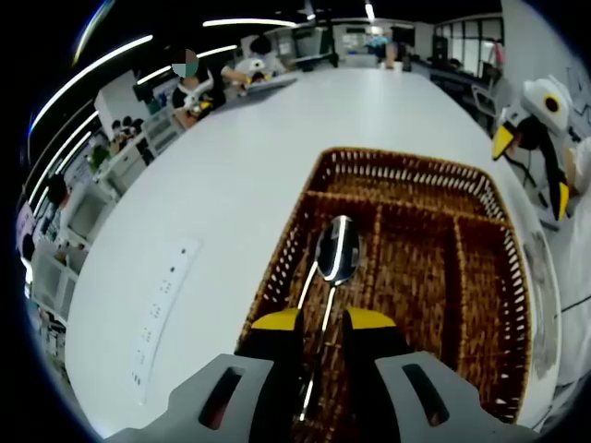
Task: Arrange the knives, forks, and spoons in their matching storage slots by inserting each utensil handle-first until every utensil is classified and aligned in the correct compartment
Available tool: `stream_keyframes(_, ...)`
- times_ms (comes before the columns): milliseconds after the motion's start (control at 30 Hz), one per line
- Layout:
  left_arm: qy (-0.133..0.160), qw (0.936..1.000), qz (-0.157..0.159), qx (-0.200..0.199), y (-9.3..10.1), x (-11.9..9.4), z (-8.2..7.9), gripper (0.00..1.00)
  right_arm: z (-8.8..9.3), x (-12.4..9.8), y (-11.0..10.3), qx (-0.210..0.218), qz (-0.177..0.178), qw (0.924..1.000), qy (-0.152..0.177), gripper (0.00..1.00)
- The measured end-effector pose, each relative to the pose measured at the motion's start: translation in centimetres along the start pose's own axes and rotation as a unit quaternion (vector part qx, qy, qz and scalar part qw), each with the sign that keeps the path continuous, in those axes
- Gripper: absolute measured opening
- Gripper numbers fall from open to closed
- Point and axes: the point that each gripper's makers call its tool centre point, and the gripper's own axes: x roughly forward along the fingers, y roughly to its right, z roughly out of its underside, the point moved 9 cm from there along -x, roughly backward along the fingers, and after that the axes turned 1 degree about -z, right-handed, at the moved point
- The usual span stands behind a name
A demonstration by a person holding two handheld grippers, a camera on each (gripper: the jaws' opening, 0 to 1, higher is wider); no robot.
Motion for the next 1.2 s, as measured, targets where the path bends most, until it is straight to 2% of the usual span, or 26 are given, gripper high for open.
stream_keyframes(533, 0.017, 0.9994, -0.013, -0.026, 0.8, -0.6, 1.2, 0.25, -0.1, 0.2, -0.4, 0.0, 0.0, 1.0, 0.001, 0.74)
stream_keyframes(1200, 0.066, 0.995, -0.048, -0.056, 2.4, -2.1, 2.6, 0.34, 0.1, 0.8, -0.7, 0.002, -0.004, 1.0, 0.002, 0.74)
